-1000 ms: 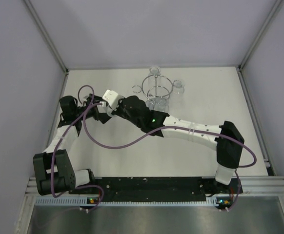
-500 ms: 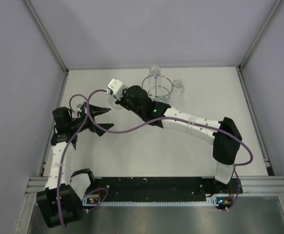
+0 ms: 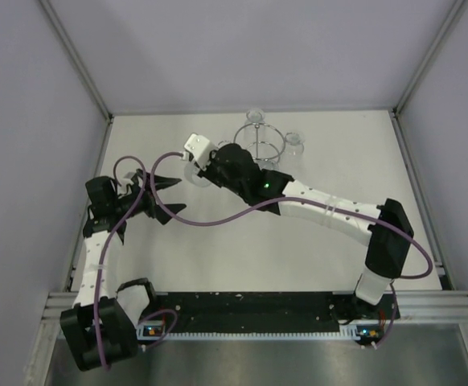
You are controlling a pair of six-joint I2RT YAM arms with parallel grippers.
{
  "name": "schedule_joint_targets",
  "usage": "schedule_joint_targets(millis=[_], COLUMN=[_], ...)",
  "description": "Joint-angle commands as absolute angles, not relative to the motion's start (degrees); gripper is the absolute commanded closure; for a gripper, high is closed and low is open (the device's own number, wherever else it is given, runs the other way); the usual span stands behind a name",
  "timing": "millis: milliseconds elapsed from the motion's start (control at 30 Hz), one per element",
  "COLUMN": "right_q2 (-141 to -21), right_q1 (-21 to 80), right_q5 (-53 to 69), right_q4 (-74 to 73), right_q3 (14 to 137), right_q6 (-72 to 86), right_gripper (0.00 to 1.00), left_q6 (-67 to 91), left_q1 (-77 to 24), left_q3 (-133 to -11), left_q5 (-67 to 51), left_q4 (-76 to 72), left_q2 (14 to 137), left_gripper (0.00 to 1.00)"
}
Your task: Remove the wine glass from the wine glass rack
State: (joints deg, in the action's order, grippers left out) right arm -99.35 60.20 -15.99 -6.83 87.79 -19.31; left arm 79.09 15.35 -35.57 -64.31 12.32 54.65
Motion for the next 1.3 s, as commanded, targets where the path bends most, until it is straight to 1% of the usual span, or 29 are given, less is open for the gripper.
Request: schedule_joint_targets(millis=[0,167,267,367,400,533,733,800,933,1133,1267], right_q2=[-92.38,-89.22,-86.5,-83.16,-81.32,-75.86,-70.4,-69.53,-70.4,-75.58,-82.07], right_q1=[60.38,59.59,57.93,54.33,52.49,42.04,18.32,11.2,4.49,2.82,2.2], right_q5=[-15.91,-16.61,-16.7,-17.31,-17.49,-19.33,-19.16,-16.54,-14.33,-9.68,-7.56], right_q4=[-0.44,-2.63,-6.14,-8.87,-10.01,-13.88,-25.64,-30.3,-40.76,-46.67,-47.99], right_q3=[88.77,91.4,94.74,96.5,96.76,96.16,96.06,95.45,92.65,85.7,86.48], right_q6=[-19.77,-20.56,-20.65,-21.79,-22.23,-23.2,-17.59,-15.56,-15.21,-16.09,-18.18], right_gripper=[1.0,1.0,1.0,1.0,1.0,1.0,1.0,1.0,1.0,1.0,1.0], left_q6=[76.91,75.85,73.13,67.88,65.24,52.32,34.39,28.85,14.89,-1.11,-11.93], left_q1=[15.91,15.91,15.91,15.82,15.91,15.82,15.21,14.86,13.89,11.79,7.66], left_q3=[-38.67,-37.88,-36.74,-36.65,-37.78,-42.79,-50.97,-52.64,-53.09,-45.89,-45.26], left_q5=[-66.71,-67.41,-66.54,-65.92,-65.22,-61.45,-56.7,-55.03,-51.16,-53.7,-53.53], left_q4=[10.46,8.54,6.94,7.47,9.73,18.01,23.9,24.43,21.9,5.65,4.74], left_q2=[55.11,56.42,57.21,58.53,59.58,64.5,71.97,73.47,72.87,62.77,58.98], left_gripper=[0.12,0.14,0.17,0.19,0.2,0.21,0.23,0.23,0.23,0.22,0.22])
